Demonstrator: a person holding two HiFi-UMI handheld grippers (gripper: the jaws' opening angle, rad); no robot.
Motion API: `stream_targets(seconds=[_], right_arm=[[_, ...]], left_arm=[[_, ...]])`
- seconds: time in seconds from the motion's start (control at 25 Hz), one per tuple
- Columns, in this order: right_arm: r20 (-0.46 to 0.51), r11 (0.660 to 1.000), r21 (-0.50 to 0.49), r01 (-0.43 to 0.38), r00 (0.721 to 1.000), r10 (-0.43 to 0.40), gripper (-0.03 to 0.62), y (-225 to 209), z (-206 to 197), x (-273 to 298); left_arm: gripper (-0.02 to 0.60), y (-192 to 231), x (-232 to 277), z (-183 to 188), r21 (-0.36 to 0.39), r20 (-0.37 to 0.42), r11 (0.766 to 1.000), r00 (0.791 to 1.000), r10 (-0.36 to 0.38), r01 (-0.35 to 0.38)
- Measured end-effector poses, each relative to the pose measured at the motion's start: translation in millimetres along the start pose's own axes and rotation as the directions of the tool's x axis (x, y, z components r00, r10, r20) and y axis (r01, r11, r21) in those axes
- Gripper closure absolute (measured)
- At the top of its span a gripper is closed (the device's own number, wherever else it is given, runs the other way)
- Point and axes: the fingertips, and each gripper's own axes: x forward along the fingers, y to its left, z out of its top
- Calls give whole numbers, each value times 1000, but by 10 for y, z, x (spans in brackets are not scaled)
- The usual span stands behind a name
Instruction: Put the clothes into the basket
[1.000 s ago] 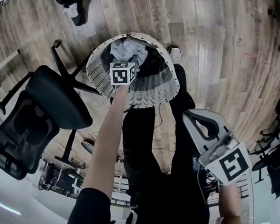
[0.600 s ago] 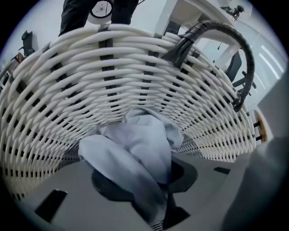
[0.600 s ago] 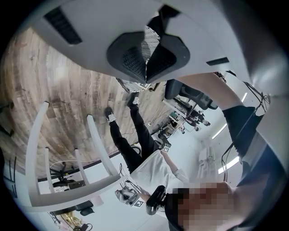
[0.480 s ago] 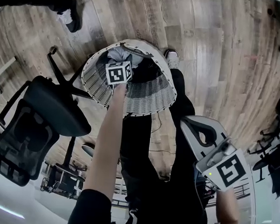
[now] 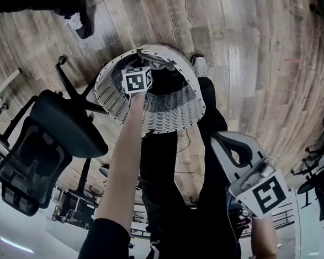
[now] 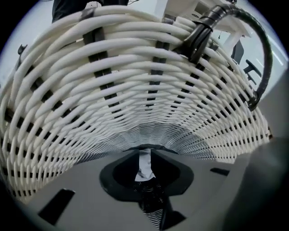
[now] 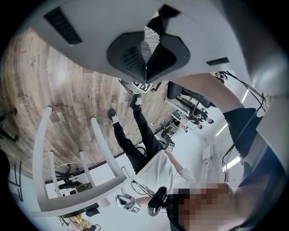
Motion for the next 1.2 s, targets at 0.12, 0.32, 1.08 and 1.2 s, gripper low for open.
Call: stream_targets(seconds=[0.12,0.32,1.08,1.2], right_arm=[[11,1000,-6,-5,1000,5,577,52,21,-8],[39,1000,-29,-9,999,11,577,192,97,-50],[73,973,-228,-35,996,53,577,970,817,-1039],[93,976,-214,-44,994,66,577,1079,1014,-1232]], left_arm=[[501,-36,-58,49,18,8,1000,1000,3,-3],[520,-62,-187,75,40,18,999,1000,4,-5],[569,-227,-2033,254,24,103,999,994,28,-30],[569,-286,-2415,261,-7,108,1000,994,29,-28]])
